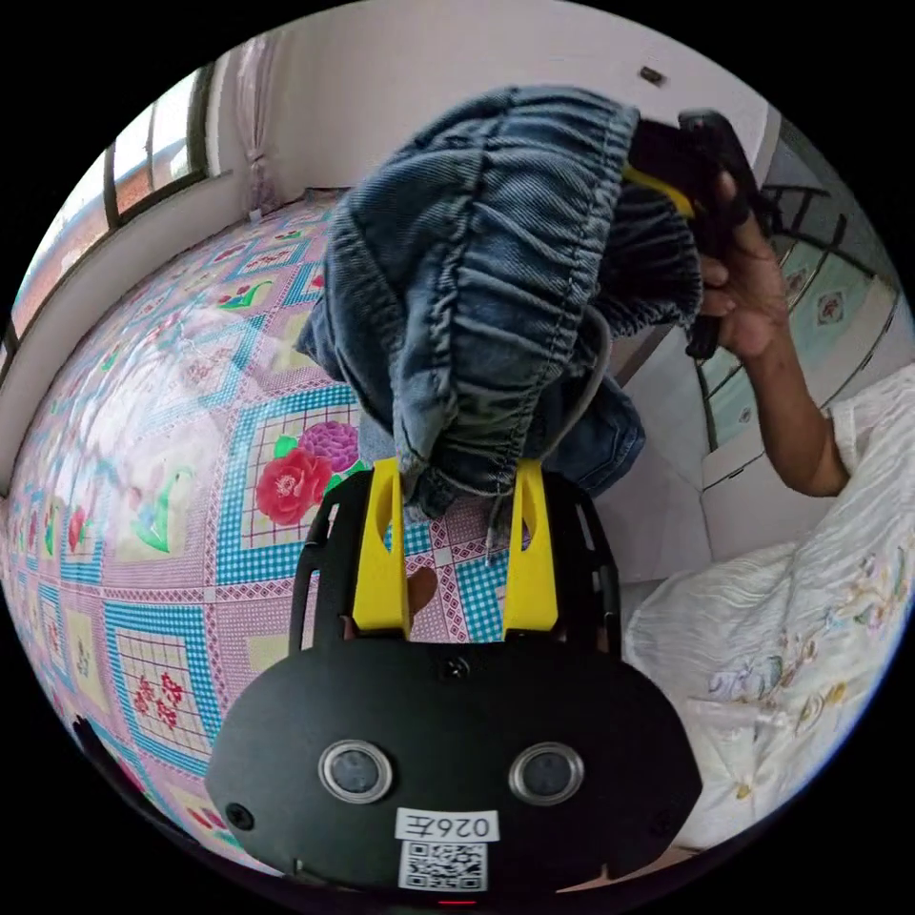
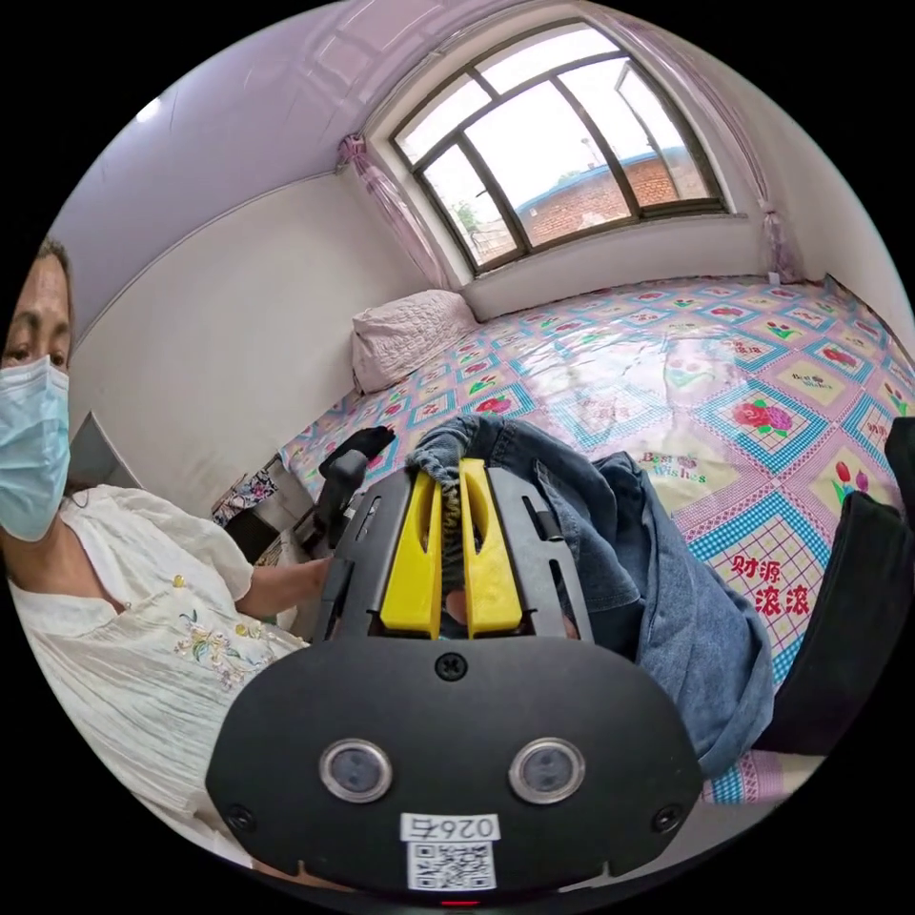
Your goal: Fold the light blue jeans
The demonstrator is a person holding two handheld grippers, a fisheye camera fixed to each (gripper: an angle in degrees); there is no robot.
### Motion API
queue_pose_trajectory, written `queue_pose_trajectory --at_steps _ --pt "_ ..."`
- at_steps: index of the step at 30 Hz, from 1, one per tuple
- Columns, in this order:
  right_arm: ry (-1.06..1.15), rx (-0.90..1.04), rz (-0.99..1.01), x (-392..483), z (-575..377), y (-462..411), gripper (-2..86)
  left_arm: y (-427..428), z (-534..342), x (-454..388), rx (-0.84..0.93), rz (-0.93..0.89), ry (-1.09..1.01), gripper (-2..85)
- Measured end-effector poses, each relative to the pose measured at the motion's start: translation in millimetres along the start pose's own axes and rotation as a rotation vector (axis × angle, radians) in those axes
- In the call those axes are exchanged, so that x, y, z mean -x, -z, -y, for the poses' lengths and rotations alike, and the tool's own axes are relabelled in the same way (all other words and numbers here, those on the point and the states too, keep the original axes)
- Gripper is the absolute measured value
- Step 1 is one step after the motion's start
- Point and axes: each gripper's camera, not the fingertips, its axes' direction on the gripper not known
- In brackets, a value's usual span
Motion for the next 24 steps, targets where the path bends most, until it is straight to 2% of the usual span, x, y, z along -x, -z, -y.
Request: queue_pose_trajectory --at_steps 2,5,9,12,14,17,19,20,22,24 --pt "-0.028 -0.034 0.004 -8.8 0.7 14.2 -1.2 18.5 -18.6 10.2 -0.068 0.003 0.051 17.1" --pt "-0.005 -0.068 0.016 -6.5 13.3 28.6 -1.2 42.2 -43.3 2.5 -0.124 0.126 0.041 19.2" --pt "0.075 -0.078 0.019 13.1 42.9 38.5 -1.2 54.7 -49.6 -29.9 -0.136 0.302 -0.098 26.2" --pt "0.12 -0.084 0.046 30.8 67.5 38.4 -1.2 55.1 -39.5 -51.2 -0.129 0.419 -0.173 27.4" --pt "0.151 -0.079 0.081 45.3 83.6 32.3 -1.2 61.6 -32.3 -58.5 -0.164 0.468 -0.169 25.9" --pt "0.185 -0.053 0.118 59.2 94.6 20.2 -1.2 85.9 -24.2 -56.0 -0.231 0.654 -0.062 16.3" --pt "0.195 -0.049 0.107 61.6 94.4 15.8 -1.2 111.3 -27.7 -44.2 -0.251 0.601 -0.06 7.8" --pt "0.19 -0.056 0.091 58.2 92.8 15.7 -1.2 118.3 -29.4 -39.2 -0.255 0.561 -0.056 6.9" --pt "0.17 -0.062 0.065 44.6 90.6 15.2 -1.1 147.0 -36.8 -9.8 -0.283 0.342 -0.001 3.7" --pt "0.142 -0.06 0.019 25.9 86.5 10.1 -1.0 161.8 -39.8 12.8 -0.31 0.202 0.039 2.2"
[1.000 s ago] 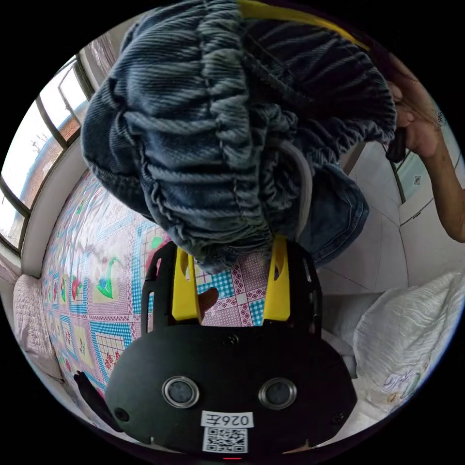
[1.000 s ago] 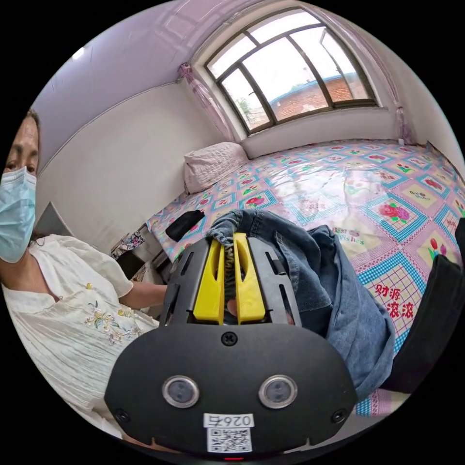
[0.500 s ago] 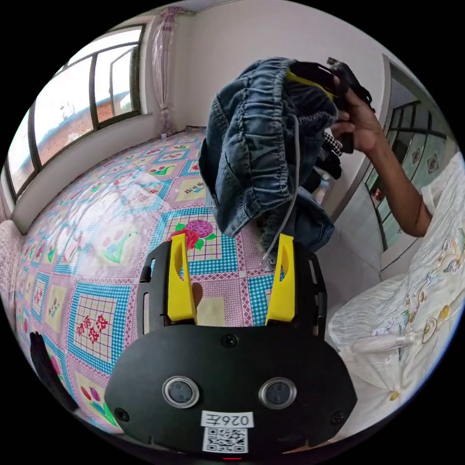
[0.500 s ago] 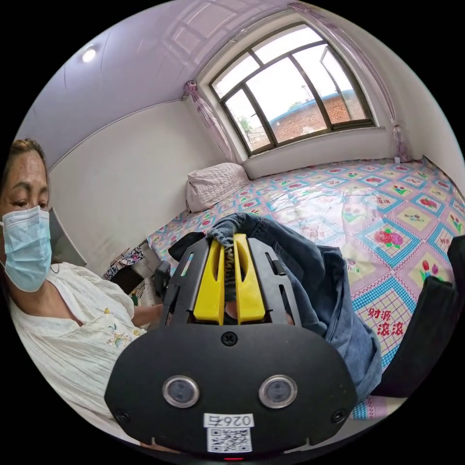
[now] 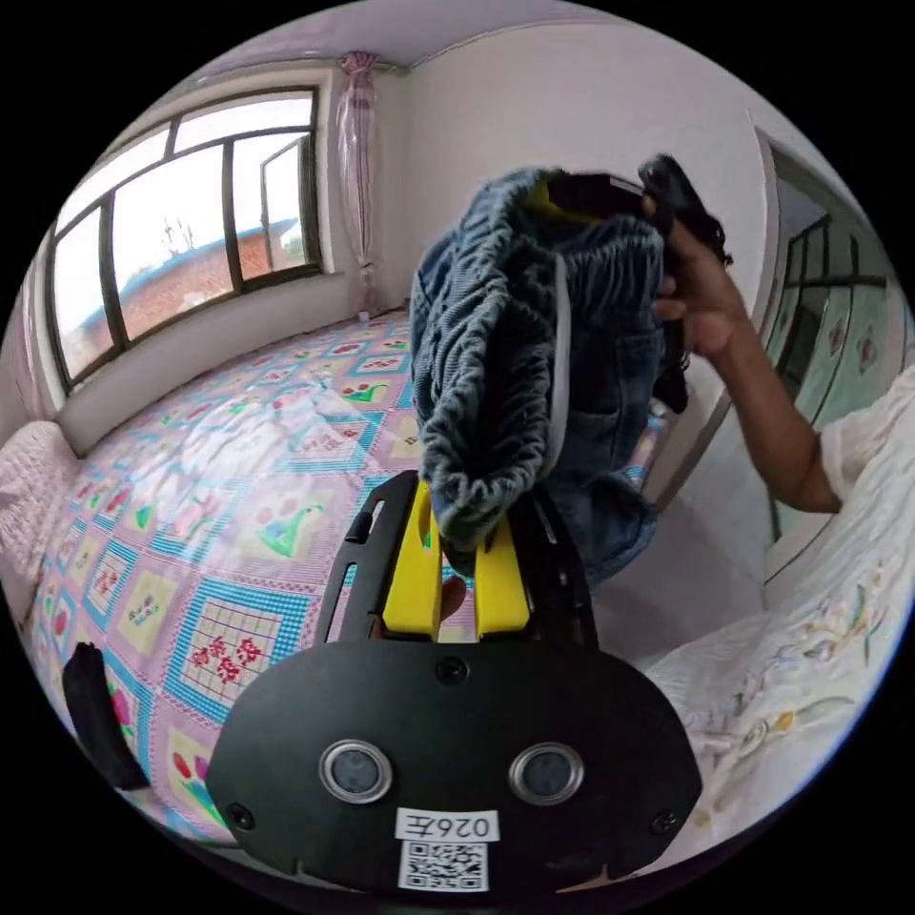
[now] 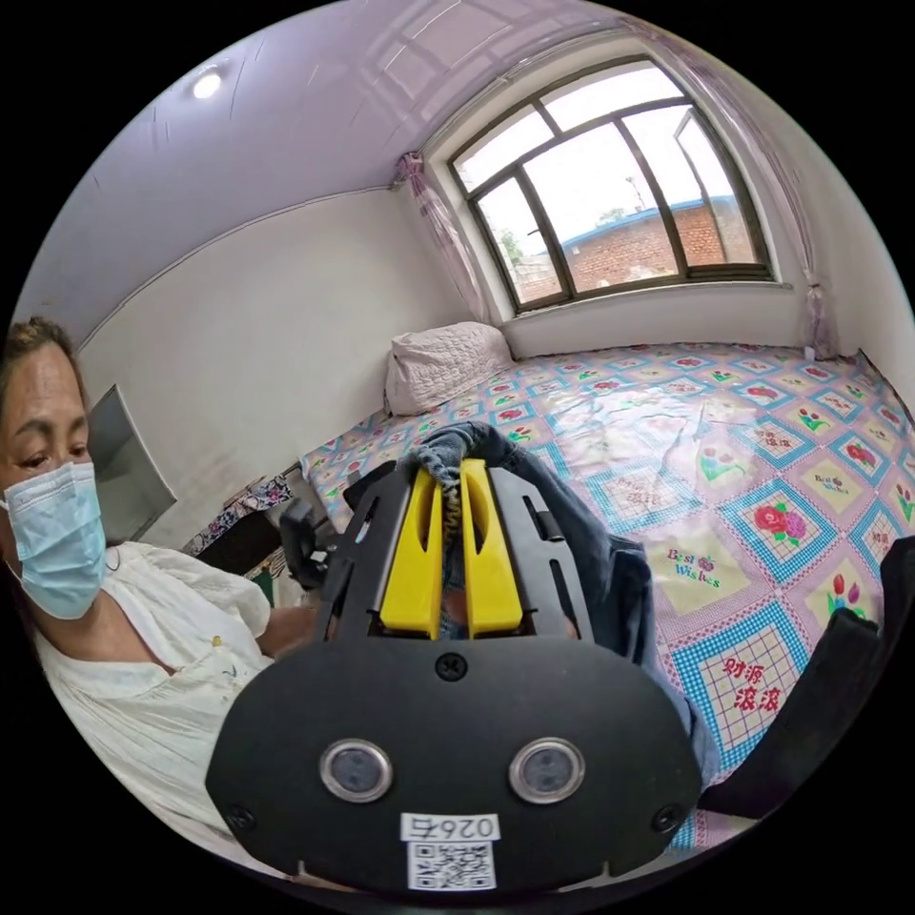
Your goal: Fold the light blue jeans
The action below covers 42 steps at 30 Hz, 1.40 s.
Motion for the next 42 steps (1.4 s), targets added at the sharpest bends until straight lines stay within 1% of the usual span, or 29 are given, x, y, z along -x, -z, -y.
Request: queue_pose_trajectory --at_steps 1,3,6,7,10,12,13,14,16,18,21,22,23,25,27,30,32,33,34,35,36,38,40,42 --pt "-0.007 0.03 -0.025 -11.3 -5.8 -7.5 -0.7 0.8 3.6 11.9 0.014 -0.035 0.026 1.6" --pt "-0.032 0.055 -0.034 -25.6 -18.9 -18.3 0.5 -1.1 11.8 21.6 0.05 -0.046 0.027 0.9" --pt "-0.061 0.082 -0.022 -38.0 -48.2 -30.5 6.9 0.1 27.2 28.7 0.067 -0.065 0.026 0.5" --pt "-0.087 0.038 -0.013 -41.0 -63.6 -26.8 10.1 -1.3 33.1 32.3 0.08 -0.068 0.038 0.4" --pt "-0.143 -0.086 0.004 -37.0 -109.2 -12.2 11.8 -4.6 43.0 39.0 0.101 -0.088 0.054 0.4" --pt "-0.173 -0.123 -0.05 -27.6 -139.9 -11.7 13.5 -1.9 46.9 39.9 0.093 -0.09 0.053 0.4" --pt "-0.187 -0.117 -0.117 -19.2 -160.0 -17.3 14.6 1.3 49.6 40.5 0.086 -0.09 0.053 0.4" --pt "-0.195 -0.081 -0.213 -8.4 -180.0 -29.0 15.5 3.0 51.0 40.9 0.082 -0.091 0.055 0.4" --pt "-0.19 -0.013 -0.343 11.0 -207.3 -55.0 16.8 10.0 57.7 41.7 0.071 -0.099 0.058 0.3" --pt "-0.186 -0.006 -0.406 30.8 -226.8 -78.2 18.9 14.6 63.0 38.9 0.072 -0.1 0.05 0.3" --pt "-0.052 0.007 -0.496 72.2 -231.9 -120.7 20.1 24.1 69.6 30.0 0.072 -0.07 0.036 0.2" --pt "0.028 0.014 -0.524 91.3 -229.3 -136.6 20.6 28.9 71.3 27.7 0.071 -0.059 0.038 0.1" --pt "0.092 0.011 -0.512 109.7 -227.7 -147.1 21.0 31.5 72.0 27.0 0.071 -0.056 0.041 0.1" --pt "0.124 -0.029 -0.466 133.7 -231.8 -152.1 21.1 44.6 73.7 25.8 0.064 -0.052 0.058 0.1" --pt "0.152 -0.025 -0.505 156.9 -242.0 -162.4 20.9 56.8 73.6 23.1 0.05 -0.049 0.065 0.1" --pt "0.216 0.014 -0.676 186.8 -257.7 -200.1 20.2 76.8 71.2 11.3 0.023 -0.04 0.052 0.1" --pt "0.268 -0.055 -0.798 197.8 -257.0 -221.9 18.6 88.9 69.3 2.6 0.011 -0.036 0.045 0.1" --pt "0.274 -0.07 -0.83 198.3 -254.8 -225.8 15.6 97.5 68.5 -2.9 0.008 -0.03 0.039 0.1" --pt "0.29 -0.07 -0.859 196.7 -246.7 -231.2 9.7 108.1 68.2 -7.9 0.005 -0.015 0.03 0.1" --pt "0.272 -0.039 -0.845 192.0 -233.8 -230.2 3.9 114.2 68.3 -10.0 0.005 -0.003 0.025 0.1" --pt "0.26 -0.024 -0.822 189.5 -225.9 -227.1 1.0 127.5 68.6 -12.8 0.007 0.024 0.019 0.1" --pt "0.191 -0.018 -0.646 179.2 -189.8 -196.1 -0.6 151.6 70.1 -14.9 0.007 0.063 0.015 0.1" --pt "0.14 -0.075 -0.599 177.2 -159.9 -163.4 -1.1 189.4 76.0 -19.4 0.011 0.123 -0.001 0.1" --pt "0.135 -0.144 -0.585 187.1 -125.8 -128.4 -1.3 222.2 83.9 -30.5 0.002 0.187 -0.035 0.1"
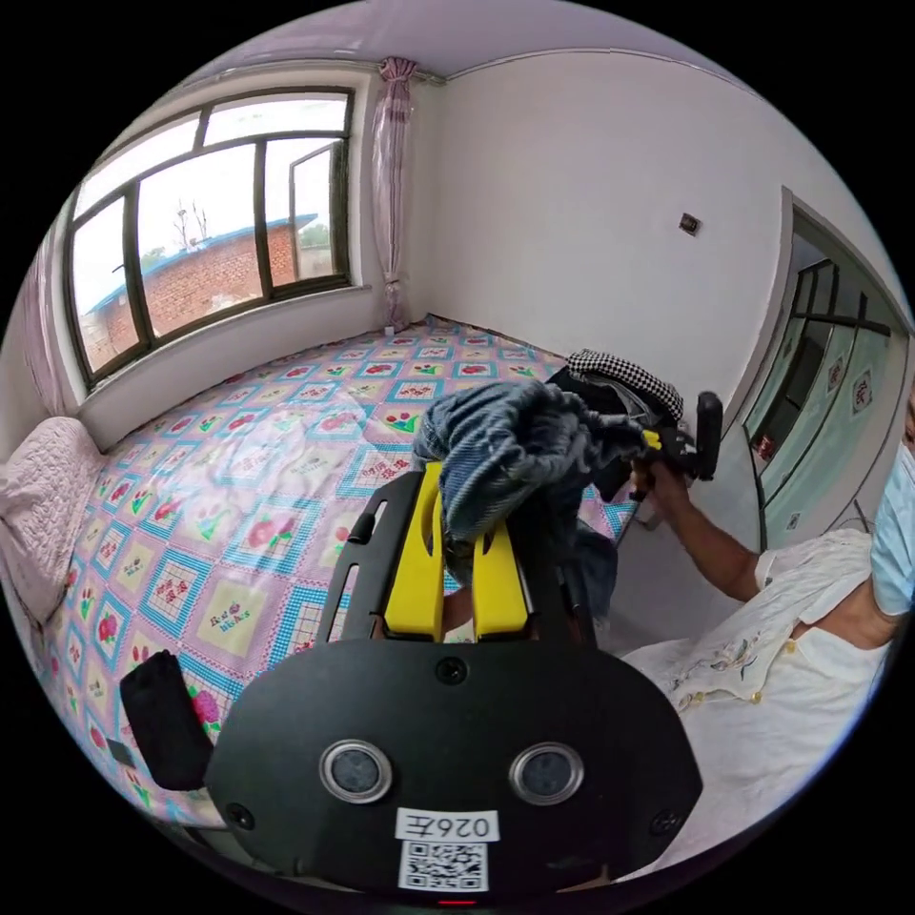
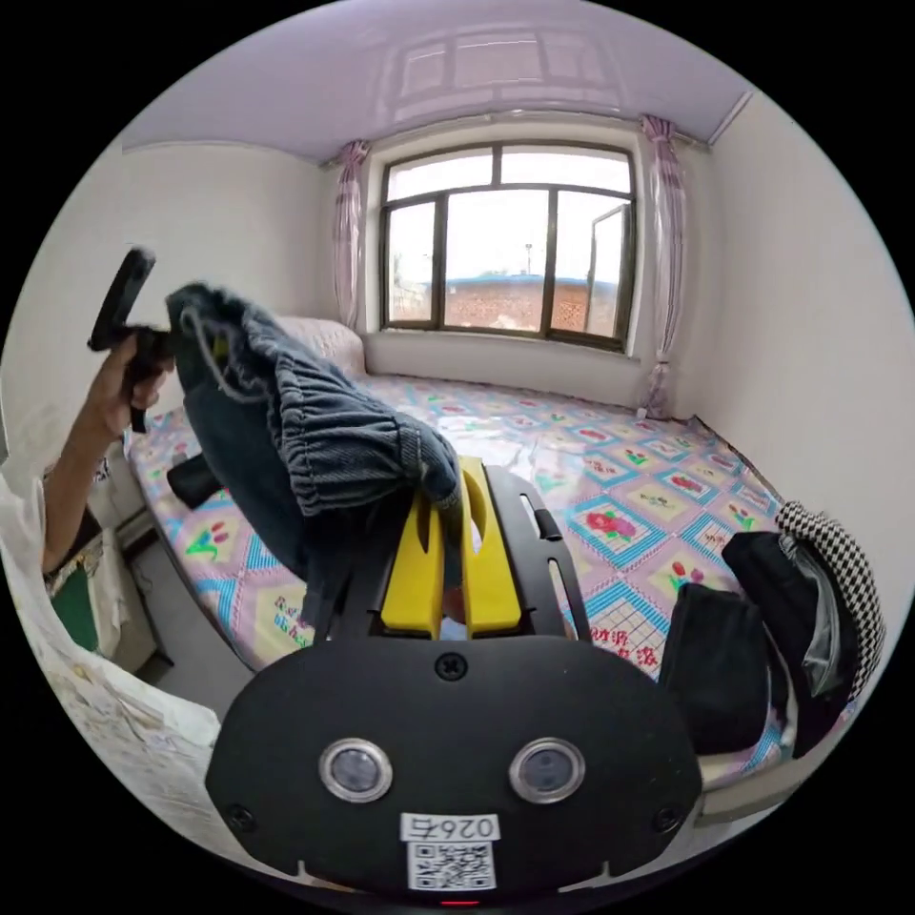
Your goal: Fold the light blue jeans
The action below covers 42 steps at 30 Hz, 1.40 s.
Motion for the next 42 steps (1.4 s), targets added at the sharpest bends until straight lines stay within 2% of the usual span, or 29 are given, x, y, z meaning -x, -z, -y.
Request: queue_pose_trajectory --at_steps 3,7,10,15,20,23,25,27,28,30,32,35,39,42 --pt "0.041 -0.108 0.041 6.1 70.2 59.3 -1.4 64.8 20.8 -28.1 -0.044 0.123 -0.093 0.1" --pt "0.199 -0.275 -0.094 71.3 142.3 154.2 -1.4 159.5 46.3 -84.8 -0.139 0.363 -0.22 0.1" --pt "0.289 -0.407 -0.206 116.3 168.4 210.6 -1.4 215.5 58.5 -118.4 -0.185 0.459 -0.273 0.2" --pt "0.375 -0.389 -0.313 168.7 209.3 259.6 -1.3 282.7 78.5 -161.3 -0.208 0.575 -0.307 0.3" --pt "0.454 -0.606 -0.484 238.9 224.7 354.0 -1.3 368.4 91.5 -196.6 -0.292 0.598 -0.296 0.5" --pt "0.532 -0.686 -0.585 273.1 244.2 398.3 -1.4 418.2 99.5 -223.8 -0.345 0.69 -0.291 0.6" --pt "0.643 -0.603 -0.686 288.9 270.9 402.6 -1.4 445.2 109.2 -247.8 -0.363 0.816 -0.284 0.7" --pt "0.635 -0.485 -0.66 300.8 299.3 416.3 -1.4 452.8 119.7 -267.6 -0.32 0.932 -0.289 0.7" --pt "0.627 -0.492 -0.663 315.4 304.3 438.4 -1.3 457.3 121.9 -279.8 -0.32 1.014 -0.289 0.8" --pt "0.628 -0.623 -0.651 333.1 293.8 477.9 -1.4 470.0 115.8 -294.9 -0.369 1.11 -0.279 0.8" --pt "0.564 -0.762 -0.646 339.5 279.2 519.2 -1.4 492.5 98.2 -309.9 -0.463 1.074 -0.296 0.8" --pt "0.53 -0.842 -0.542 339.0 251.9 557.7 -1.4 522.8 67.0 -326.7 -0.524 0.963 -0.346 0.8" --pt "0.548 -0.854 -0.481 339.2 223.9 568.8 -1.4 523.2 42.2 -321.8 -0.506 0.865 -0.391 0.9" --pt "0.553 -0.79 -0.42 329.3 218.5 548.9 -1.4 496.0 47.6 -290.7 -0.436 0.791 -0.396 0.9"
